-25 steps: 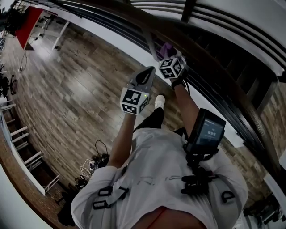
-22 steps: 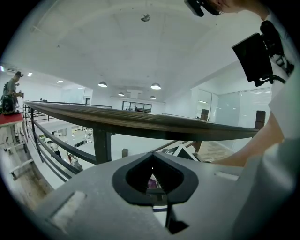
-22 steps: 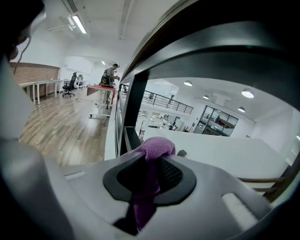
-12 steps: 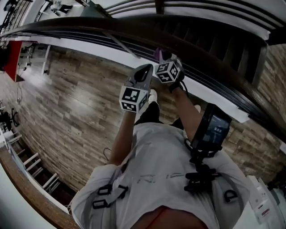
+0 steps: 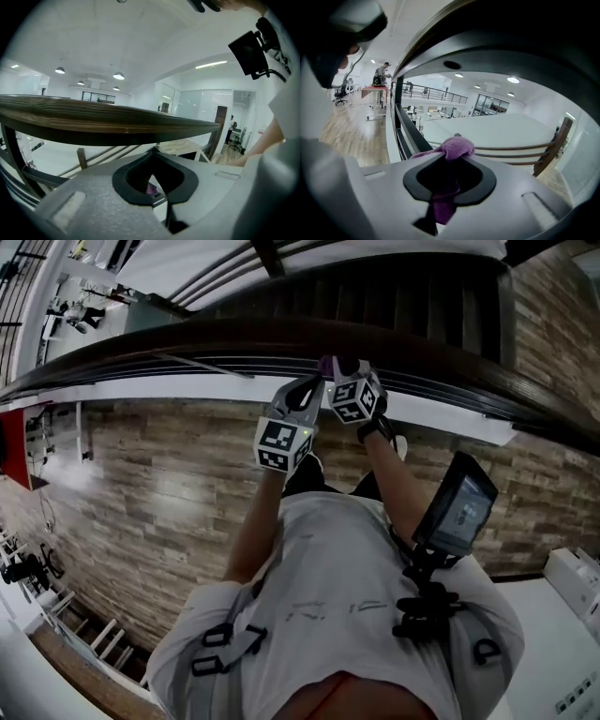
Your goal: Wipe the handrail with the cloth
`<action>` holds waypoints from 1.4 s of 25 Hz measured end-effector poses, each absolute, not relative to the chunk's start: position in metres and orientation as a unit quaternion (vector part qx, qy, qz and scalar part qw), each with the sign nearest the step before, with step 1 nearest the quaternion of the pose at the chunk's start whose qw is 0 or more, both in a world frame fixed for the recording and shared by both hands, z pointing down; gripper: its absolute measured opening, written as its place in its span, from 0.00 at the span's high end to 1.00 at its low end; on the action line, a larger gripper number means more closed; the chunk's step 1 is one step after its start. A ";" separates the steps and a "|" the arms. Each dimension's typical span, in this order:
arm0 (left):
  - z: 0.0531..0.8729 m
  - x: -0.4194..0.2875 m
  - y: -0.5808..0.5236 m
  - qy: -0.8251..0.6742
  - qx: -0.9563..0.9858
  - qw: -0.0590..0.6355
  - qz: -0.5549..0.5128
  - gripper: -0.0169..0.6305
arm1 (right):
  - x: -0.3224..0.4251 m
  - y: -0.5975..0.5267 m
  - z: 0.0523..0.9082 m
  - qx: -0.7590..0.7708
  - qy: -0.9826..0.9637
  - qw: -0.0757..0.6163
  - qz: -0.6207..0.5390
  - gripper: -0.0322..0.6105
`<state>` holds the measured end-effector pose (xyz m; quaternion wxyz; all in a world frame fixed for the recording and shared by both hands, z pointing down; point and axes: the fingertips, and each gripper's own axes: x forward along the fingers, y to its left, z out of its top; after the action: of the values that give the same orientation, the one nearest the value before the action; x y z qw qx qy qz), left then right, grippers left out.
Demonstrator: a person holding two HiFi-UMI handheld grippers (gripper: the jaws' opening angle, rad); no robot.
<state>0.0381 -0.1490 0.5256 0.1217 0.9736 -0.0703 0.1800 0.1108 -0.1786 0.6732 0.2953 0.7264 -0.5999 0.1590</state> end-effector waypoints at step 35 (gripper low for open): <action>0.545 0.319 0.214 0.260 0.936 0.090 0.218 0.97 | 0.543 0.318 0.642 0.918 -0.252 0.213 0.219 0.88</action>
<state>0.3191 0.2141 0.5446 0.0903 0.9364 0.2599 0.2177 0.5432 0.3179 0.6419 0.2130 0.9183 -0.2519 0.2189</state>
